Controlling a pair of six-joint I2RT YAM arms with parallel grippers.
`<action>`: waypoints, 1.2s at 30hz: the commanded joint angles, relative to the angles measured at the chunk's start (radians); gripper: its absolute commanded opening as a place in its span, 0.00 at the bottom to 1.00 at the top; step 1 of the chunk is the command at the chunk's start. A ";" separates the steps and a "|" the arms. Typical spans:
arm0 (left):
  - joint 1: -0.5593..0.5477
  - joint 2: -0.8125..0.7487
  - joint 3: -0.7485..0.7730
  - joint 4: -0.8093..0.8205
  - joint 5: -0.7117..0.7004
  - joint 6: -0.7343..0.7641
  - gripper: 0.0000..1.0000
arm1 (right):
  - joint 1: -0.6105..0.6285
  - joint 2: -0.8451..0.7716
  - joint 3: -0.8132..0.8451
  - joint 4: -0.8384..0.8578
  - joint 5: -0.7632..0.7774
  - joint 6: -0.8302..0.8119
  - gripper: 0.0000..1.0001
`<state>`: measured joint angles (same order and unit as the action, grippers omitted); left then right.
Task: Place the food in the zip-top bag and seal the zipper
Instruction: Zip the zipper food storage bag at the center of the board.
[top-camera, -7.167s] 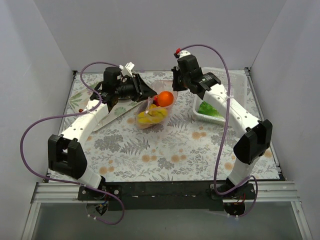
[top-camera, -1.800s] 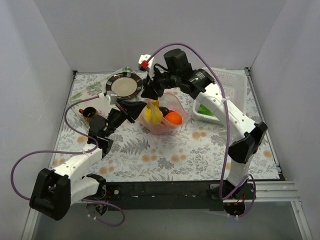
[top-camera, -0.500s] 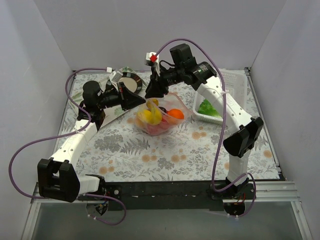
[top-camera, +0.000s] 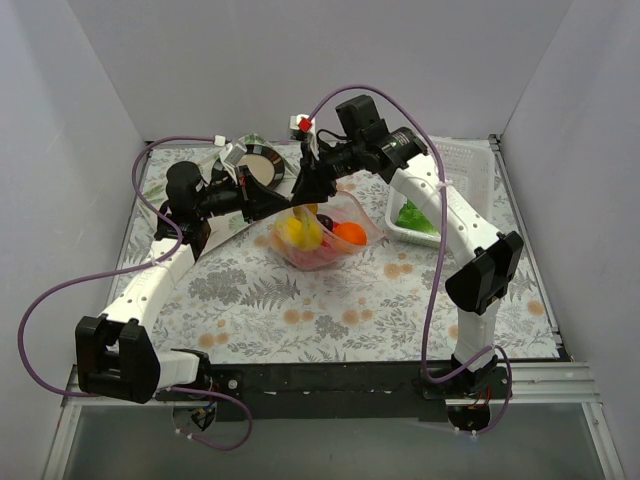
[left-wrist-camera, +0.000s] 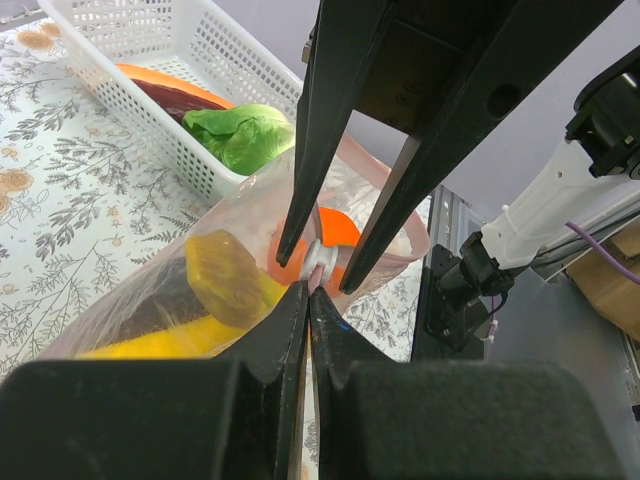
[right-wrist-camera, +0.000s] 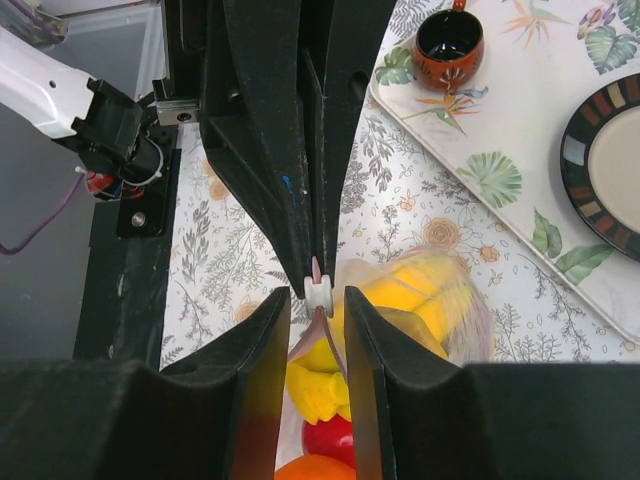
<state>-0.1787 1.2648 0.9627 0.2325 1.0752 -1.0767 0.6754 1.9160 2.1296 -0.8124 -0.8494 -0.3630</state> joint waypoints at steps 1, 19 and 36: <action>0.007 -0.007 0.034 0.014 0.008 0.003 0.00 | 0.010 -0.037 -0.016 0.019 -0.022 -0.008 0.34; 0.019 -0.087 -0.028 0.047 -0.357 -0.126 0.00 | 0.032 -0.138 -0.201 0.165 0.087 0.044 0.06; 0.042 -0.036 0.082 -0.208 -0.784 -0.224 0.00 | 0.032 -0.259 -0.390 0.200 0.263 0.079 0.01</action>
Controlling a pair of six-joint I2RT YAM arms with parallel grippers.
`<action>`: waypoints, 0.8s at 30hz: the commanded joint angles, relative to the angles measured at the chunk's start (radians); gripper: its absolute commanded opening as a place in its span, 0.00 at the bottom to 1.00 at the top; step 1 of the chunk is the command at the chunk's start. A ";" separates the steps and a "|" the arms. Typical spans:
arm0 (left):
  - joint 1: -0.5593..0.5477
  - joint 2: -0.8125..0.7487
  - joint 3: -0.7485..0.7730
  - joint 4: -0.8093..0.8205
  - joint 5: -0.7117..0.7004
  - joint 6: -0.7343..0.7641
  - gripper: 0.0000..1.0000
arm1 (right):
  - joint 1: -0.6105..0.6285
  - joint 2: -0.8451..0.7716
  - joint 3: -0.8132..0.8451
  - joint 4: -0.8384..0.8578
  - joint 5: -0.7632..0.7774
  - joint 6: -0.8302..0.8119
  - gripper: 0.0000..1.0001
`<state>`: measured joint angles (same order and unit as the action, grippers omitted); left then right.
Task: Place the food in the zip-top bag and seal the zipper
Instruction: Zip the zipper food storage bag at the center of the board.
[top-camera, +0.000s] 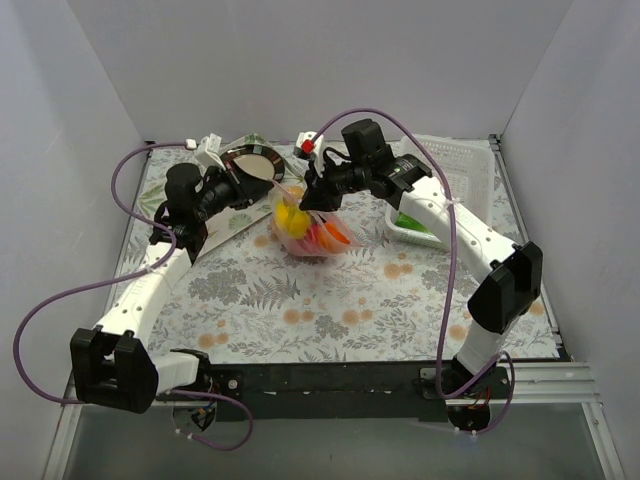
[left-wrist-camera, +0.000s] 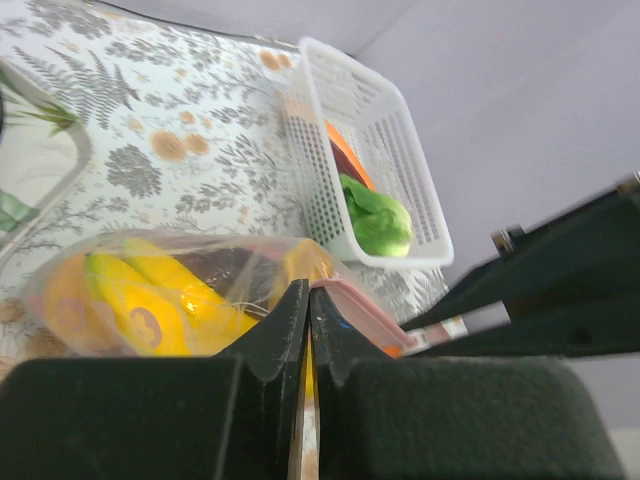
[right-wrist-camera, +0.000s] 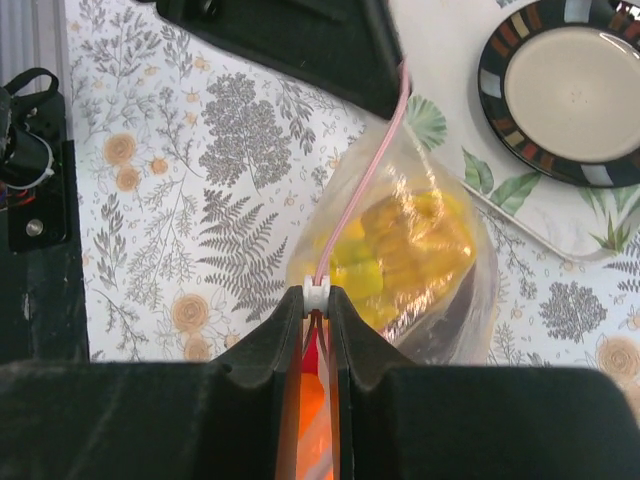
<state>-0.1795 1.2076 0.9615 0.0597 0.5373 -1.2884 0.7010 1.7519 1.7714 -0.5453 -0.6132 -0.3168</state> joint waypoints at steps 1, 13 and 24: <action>0.044 0.029 0.092 -0.053 -0.272 -0.020 0.00 | 0.006 -0.100 -0.049 -0.067 0.041 0.038 0.01; 0.078 0.112 0.161 -0.116 -0.335 -0.019 0.00 | 0.006 -0.307 -0.299 -0.036 0.223 0.104 0.01; 0.084 0.122 0.158 -0.129 -0.318 -0.025 0.00 | 0.006 -0.492 -0.506 -0.007 0.320 0.171 0.01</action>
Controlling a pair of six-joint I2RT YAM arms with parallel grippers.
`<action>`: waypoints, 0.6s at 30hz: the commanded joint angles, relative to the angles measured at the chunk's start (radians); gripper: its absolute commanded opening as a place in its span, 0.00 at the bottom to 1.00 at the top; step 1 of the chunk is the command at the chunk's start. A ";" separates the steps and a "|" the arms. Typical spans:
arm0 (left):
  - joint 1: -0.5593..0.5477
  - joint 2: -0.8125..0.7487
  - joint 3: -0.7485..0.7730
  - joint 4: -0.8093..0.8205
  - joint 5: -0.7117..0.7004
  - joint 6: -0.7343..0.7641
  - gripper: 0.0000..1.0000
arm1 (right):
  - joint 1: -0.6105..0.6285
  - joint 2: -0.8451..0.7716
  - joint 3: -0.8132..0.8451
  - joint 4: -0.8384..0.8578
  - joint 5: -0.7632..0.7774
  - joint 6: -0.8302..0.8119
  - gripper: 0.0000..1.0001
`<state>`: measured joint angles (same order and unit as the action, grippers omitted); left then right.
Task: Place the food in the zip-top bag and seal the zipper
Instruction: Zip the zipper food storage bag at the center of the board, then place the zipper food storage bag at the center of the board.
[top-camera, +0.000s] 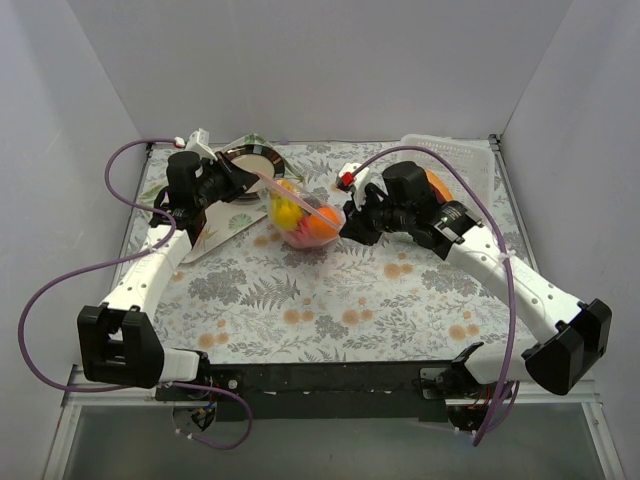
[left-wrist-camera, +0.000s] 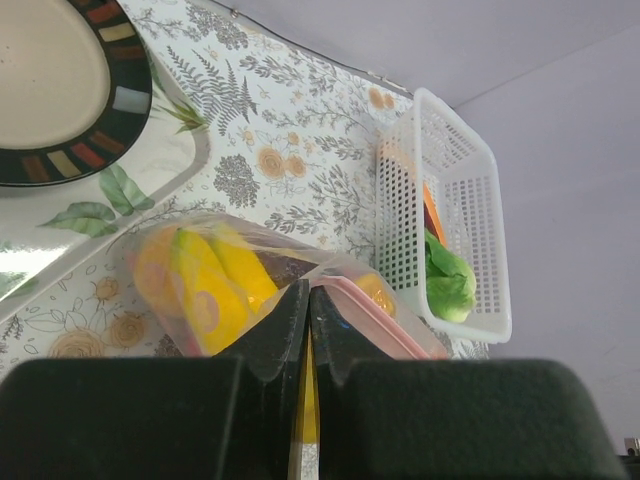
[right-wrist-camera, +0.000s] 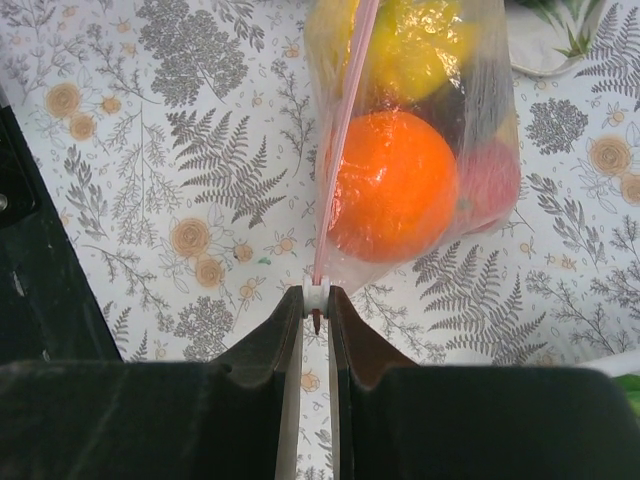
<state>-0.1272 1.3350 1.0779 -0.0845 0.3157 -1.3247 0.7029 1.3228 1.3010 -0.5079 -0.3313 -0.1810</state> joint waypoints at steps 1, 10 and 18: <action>0.032 -0.007 0.040 0.019 -0.089 0.012 0.00 | 0.004 -0.069 -0.052 -0.041 0.043 0.037 0.01; 0.032 0.009 0.047 -0.014 0.098 0.007 0.00 | 0.004 -0.086 -0.078 -0.040 0.019 0.057 0.02; 0.032 -0.146 -0.013 -0.125 0.080 0.031 0.88 | 0.006 -0.102 -0.120 -0.006 -0.078 0.107 0.59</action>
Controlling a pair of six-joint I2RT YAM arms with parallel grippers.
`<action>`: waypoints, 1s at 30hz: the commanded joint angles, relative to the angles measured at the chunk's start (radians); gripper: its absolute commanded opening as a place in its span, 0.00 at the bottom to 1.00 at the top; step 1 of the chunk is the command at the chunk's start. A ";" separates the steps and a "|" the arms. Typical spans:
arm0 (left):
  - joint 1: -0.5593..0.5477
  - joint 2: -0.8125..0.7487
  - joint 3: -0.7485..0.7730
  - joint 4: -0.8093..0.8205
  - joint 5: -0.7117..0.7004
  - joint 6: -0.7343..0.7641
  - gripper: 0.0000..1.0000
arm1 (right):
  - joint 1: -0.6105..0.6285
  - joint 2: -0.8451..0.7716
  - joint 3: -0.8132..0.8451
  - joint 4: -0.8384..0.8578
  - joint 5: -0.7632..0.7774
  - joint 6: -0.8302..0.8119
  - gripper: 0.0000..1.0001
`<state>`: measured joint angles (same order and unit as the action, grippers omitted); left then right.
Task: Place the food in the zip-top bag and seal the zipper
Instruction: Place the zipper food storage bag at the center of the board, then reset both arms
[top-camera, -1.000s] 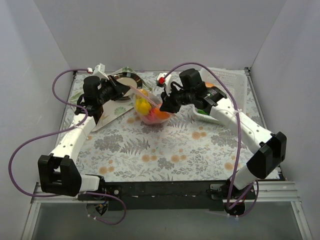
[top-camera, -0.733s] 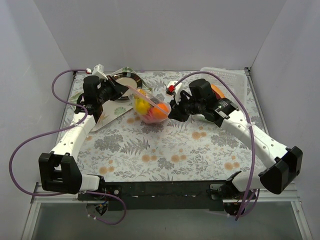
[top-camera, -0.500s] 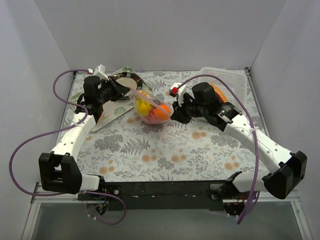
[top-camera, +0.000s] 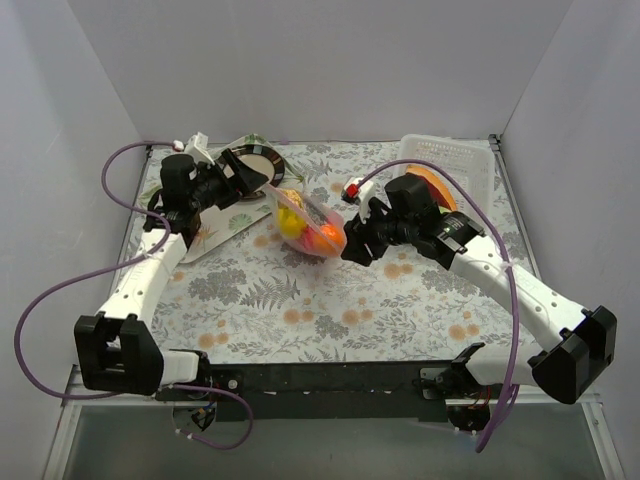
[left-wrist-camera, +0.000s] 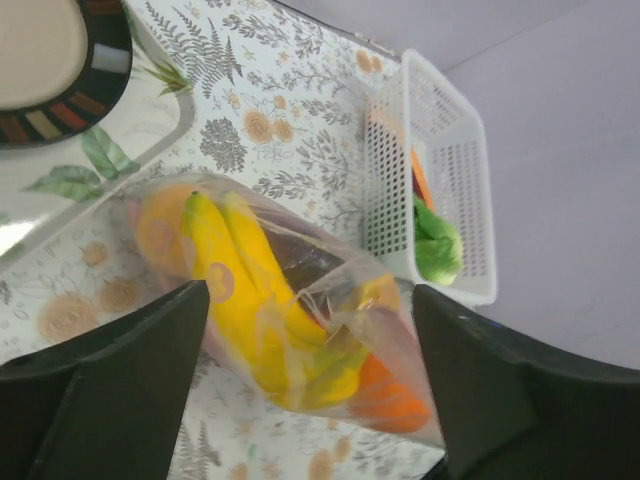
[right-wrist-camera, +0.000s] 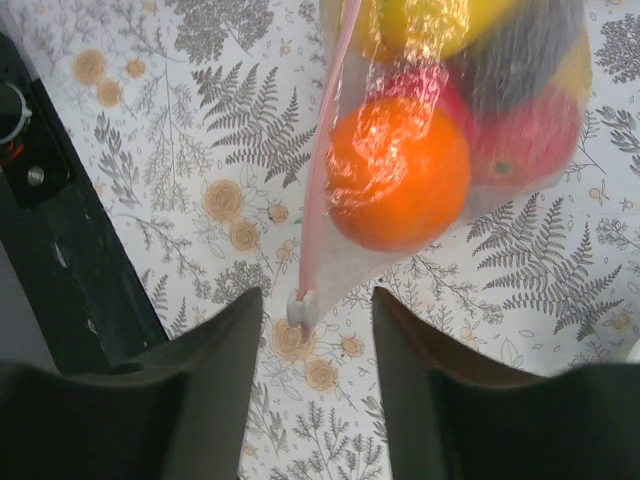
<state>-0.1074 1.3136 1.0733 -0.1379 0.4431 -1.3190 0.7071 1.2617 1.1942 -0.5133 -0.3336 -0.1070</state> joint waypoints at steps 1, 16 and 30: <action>0.012 -0.141 -0.007 -0.118 -0.064 0.055 0.98 | 0.003 -0.044 -0.016 -0.001 -0.084 0.039 0.64; -0.055 -0.361 -0.151 -0.232 -0.076 0.201 0.98 | -0.001 -0.105 -0.133 0.142 0.326 0.340 0.98; -0.071 -0.493 -0.200 -0.209 -0.224 0.084 0.98 | -0.166 -0.202 -0.199 0.266 0.304 0.403 0.98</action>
<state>-0.1764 0.8288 0.8448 -0.3428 0.2504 -1.2182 0.5468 1.0904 0.9981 -0.3141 -0.0399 0.2836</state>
